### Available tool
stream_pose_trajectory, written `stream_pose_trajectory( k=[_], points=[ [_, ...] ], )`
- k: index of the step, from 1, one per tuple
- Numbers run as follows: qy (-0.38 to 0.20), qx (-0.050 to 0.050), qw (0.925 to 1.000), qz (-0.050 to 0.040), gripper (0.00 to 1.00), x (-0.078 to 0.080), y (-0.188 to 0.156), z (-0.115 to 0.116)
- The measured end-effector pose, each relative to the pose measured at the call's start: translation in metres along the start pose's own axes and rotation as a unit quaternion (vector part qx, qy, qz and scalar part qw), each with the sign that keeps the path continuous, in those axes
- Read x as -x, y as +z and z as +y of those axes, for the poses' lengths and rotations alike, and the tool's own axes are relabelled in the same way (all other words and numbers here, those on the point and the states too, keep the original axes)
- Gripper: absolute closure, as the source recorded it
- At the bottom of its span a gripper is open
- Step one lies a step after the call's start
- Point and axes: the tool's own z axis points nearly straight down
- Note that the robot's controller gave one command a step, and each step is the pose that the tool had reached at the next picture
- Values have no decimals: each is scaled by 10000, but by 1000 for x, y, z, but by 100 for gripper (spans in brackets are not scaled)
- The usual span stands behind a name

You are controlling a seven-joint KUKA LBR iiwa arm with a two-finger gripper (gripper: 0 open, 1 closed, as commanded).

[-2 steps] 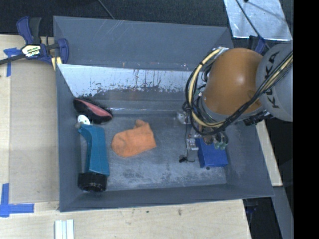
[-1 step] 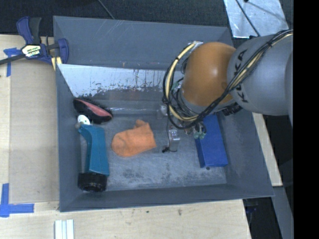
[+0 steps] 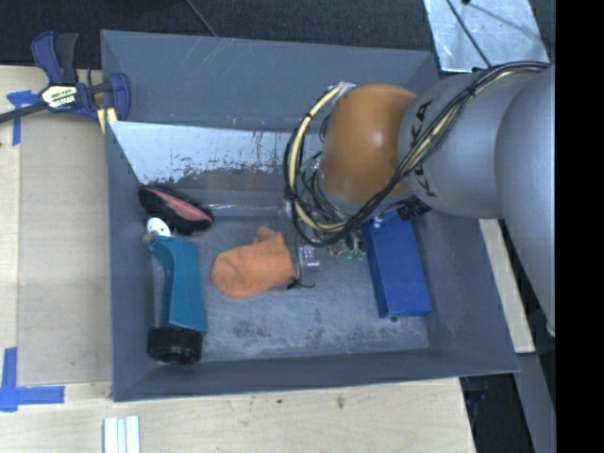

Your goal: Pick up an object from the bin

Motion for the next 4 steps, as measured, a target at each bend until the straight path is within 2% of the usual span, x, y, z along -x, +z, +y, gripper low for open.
stream_pose_trajectory(
  k=[1,2,3,4],
  points=[
    [94,-12,10000,-21,0,-12,20,28],
    [-465,-7,9989,-32,100,-8,32,43],
    [-464,-7,9989,-32,100,-8,32,43],
    [-481,-6,9988,-21,100,7,-120,73]
  ],
)
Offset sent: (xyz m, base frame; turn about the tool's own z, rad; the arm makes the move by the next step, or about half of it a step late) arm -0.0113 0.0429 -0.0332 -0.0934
